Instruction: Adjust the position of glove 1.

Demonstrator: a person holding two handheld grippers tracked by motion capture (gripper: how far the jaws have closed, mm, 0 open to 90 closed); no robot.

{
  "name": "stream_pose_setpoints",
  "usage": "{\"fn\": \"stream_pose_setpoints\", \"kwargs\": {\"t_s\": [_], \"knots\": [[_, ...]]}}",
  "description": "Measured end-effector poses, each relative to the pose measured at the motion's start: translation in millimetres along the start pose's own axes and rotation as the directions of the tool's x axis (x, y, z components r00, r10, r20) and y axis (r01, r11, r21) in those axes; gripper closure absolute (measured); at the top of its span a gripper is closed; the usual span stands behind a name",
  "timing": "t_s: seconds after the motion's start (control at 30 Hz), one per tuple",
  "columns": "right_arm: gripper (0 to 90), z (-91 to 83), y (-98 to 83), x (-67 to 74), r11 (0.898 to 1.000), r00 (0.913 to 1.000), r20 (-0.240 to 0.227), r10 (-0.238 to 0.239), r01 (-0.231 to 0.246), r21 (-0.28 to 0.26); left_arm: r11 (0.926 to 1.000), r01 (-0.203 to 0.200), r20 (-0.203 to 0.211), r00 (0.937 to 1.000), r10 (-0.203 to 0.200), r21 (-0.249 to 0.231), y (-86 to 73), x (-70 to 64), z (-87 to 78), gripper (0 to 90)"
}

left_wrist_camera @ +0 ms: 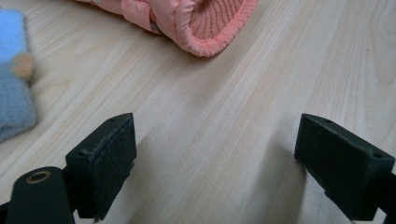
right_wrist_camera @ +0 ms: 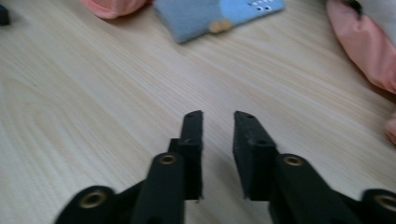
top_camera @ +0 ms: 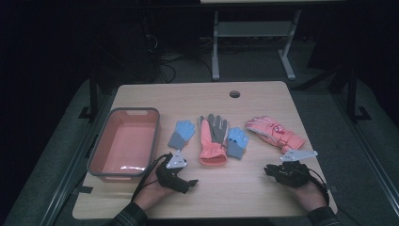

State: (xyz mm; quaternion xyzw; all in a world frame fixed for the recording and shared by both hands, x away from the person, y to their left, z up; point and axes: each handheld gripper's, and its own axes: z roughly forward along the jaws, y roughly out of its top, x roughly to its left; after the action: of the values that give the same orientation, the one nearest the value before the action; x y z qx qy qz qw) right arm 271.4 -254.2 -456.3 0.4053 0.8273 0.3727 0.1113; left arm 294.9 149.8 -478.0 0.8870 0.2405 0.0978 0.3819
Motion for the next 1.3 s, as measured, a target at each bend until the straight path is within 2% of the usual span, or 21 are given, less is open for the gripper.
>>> {"fn": "stream_pose_setpoints", "kwargs": {"t_s": [0.17, 0.23, 0.6, 0.67, 0.8, 1.03, 1.13, 1.2, 1.3], "knots": [[88.5, 4.7, 6.2, 1.6, 1.000, 0.9995, -0.007, -0.030, 0.030, 0.001, 0.9999, -0.011, -0.002, 0.9999, 0.011, 0.007, -1.0, 1.2, -1.9, 12.5], [90.0, 9.7, 13.4, 0.9, 1.000, 0.9991, -0.029, -0.029, 0.029, 0.000, 0.9999, -0.012, -0.003, 0.9999, 0.012, 0.010, -0.6, 1.7, -1.9, 12.5], [90.0, 24.0, 37.2, 3.2, 0.997, 0.9949, -0.065, -0.077, 0.077, -0.010, 0.9999, -0.007, -0.007, 1.0000, 0.007, 0.009, -1.2, 1.8, -2.8, 12.8], [90.0, 30.1, 44.7, 5.6, 0.994, 0.9917, -0.073, -0.106, 0.106, -0.010, 0.9999, -0.004, -0.007, 1.0000, 0.004, 0.011, -1.2, 1.8, -2.9, 12.8], [90.0, 37.9, 52.3, 7.1, 0.993, 0.9892, -0.086, -0.119, 0.118, -0.009, 0.9999, -0.005, -0.008, 1.0000, 0.005, 0.011, -1.2, 1.8, -2.9, 12.8], [90.0, 47.1, 63.6, 4.4, 0.993, 0.9887, -0.096, -0.116, 0.114, -0.019, 0.9999, -0.005, -0.007, 1.0000, 0.005, 0.011, -1.1, 1.9, -2.8, 12.8], [90.0, 53.8, 70.5, -1.4, 0.991, 0.9867, -0.108, -0.122, 0.116, -0.060, 0.9999, -0.006, -0.008, 0.9999, 0.007, 0.012, -1.0, 2.0, -2.7, 12.8], [90.0, 57.9, 74.4, -3.6, 0.993, 0.9875, -0.113, -0.109, 0.105, -0.046, 0.9999, -0.006, -0.009, 0.9999, 0.006, 0.011, -1.0, 1.9, -2.6, 12.8], [90.0, 64.7, 80.5, -5.2, 0.993, 0.9868, -0.121, -0.107, 0.101, -0.054, 0.9999, -0.004, -0.008, 1.0000, 0.004, 0.011, -1.1, 1.8, -2.6, 12.8]]}}
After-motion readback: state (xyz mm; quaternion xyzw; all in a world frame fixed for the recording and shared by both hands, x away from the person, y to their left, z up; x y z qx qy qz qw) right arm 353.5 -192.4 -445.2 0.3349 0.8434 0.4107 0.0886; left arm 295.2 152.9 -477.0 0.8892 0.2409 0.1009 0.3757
